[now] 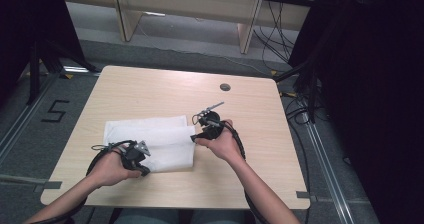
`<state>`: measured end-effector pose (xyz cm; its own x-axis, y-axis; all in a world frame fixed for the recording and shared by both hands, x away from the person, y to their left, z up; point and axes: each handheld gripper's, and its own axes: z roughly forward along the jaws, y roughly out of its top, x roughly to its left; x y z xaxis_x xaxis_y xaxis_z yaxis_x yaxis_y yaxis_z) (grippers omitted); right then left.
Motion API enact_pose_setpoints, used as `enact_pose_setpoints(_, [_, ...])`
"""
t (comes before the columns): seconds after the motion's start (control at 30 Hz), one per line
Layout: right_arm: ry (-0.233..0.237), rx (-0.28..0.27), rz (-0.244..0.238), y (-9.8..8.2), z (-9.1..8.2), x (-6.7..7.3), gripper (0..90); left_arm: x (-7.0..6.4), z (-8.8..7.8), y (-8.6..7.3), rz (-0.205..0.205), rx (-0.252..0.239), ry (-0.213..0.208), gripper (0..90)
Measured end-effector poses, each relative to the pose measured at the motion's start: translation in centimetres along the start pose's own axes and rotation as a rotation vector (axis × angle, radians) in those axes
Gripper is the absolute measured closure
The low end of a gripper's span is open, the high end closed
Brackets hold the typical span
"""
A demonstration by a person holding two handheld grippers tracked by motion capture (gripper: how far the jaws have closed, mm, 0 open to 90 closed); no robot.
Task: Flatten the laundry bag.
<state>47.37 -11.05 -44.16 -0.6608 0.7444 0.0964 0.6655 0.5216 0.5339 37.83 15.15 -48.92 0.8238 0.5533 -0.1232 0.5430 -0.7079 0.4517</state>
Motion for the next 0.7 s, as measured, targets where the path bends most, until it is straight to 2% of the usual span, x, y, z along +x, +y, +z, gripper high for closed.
enact_pose_setpoints(0.03, [0.004, -0.001, 0.01, 0.3, 0.5, -0.2, 40.4, 0.0, 0.1, 0.0, -0.003, 0.001, 0.0, 86.8])
enact_pose_setpoints(0.07, [0.001, 0.02, 0.028, 0.6, 1.3, -0.5, 38.8, 0.1, 0.2, 0.1, 0.01, 0.002, 0.001, 86.7])
enact_pose_setpoints(0.13, [0.001, 0.03, 0.032, 0.7, 1.7, -0.5, 39.1, 0.1, 0.2, 0.2, 0.012, 0.002, 0.005, 86.8])
enact_pose_setpoints(0.17, [0.016, 0.051, 0.053, 0.6, 2.7, -0.6, 40.8, 0.1, 0.3, 0.3, 0.009, -0.002, 0.005, 86.9])
enact_pose_setpoints(0.2, [0.016, 0.051, 0.053, 0.6, 2.7, -0.6, 40.8, 0.0, 0.3, 0.3, -0.001, 0.0, 0.003, 86.9])
enact_pose_setpoints(0.23, [0.016, 0.058, 0.059, 0.6, 3.0, -0.6, 44.5, 0.1, 0.3, 0.4, 0.011, -0.001, 0.006, 87.0])
enact_pose_setpoints(0.3, [0.038, 0.066, 0.063, 0.5, 3.4, -0.5, 60.1, 0.2, 0.4, 0.5, 0.012, -0.003, 0.009, 87.1])
enact_pose_setpoints(0.33, [0.054, 0.047, 0.054, 0.4, 3.5, -0.4, 68.4, 0.1, 0.4, 0.6, 0.004, -0.008, 0.01, 87.1])
enact_pose_setpoints(0.37, [0.05, 0.062, 0.039, 0.5, 3.3, -0.3, 81.2, 0.2, 0.5, 0.7, 0.007, -0.009, 0.01, 87.3])
enact_pose_setpoints(0.4, [0.03, 0.049, 0.01, 0.4, 2.8, -0.3, 90.0, 0.3, 0.6, 0.9, -0.001, -0.015, 0.018, 87.5])
enact_pose_setpoints(0.47, [0.034, 0.04, 0.014, 0.4, 2.6, -0.4, 90.0, 0.3, 0.6, 1.0, -0.005, -0.016, 0.02, 87.5])
enact_pose_setpoints(0.5, [0.011, 0.022, 0.01, 0.3, 1.5, -0.6, 90.0, 0.7, 0.8, 1.4, 0.004, -0.023, 0.027, 87.5])
enact_pose_setpoints(0.57, [0.017, 0.018, 0.019, 0.2, 1.1, -0.7, 90.0, 0.8, 0.9, 1.6, -0.011, -0.028, 0.026, 87.4])
enact_pose_setpoints(0.6, [0.002, 0.013, 0.026, 0.1, 0.5, -1.0, 90.0, 1.1, 1.0, 1.9, -0.007, -0.035, 0.028, 87.4])
enact_pose_setpoints(0.63, [-0.008, -0.001, 0.014, -0.4, -0.4, -1.8, 90.0, 1.2, 1.1, 2.1, -0.013, -0.043, 0.025, 87.4])
enact_pose_setpoints(0.7, [-0.004, 0.003, 0.019, -0.5, -0.6, -2.0, 90.0, 1.1, 1.2, 2.2, -0.006, -0.041, 0.023, 87.2])
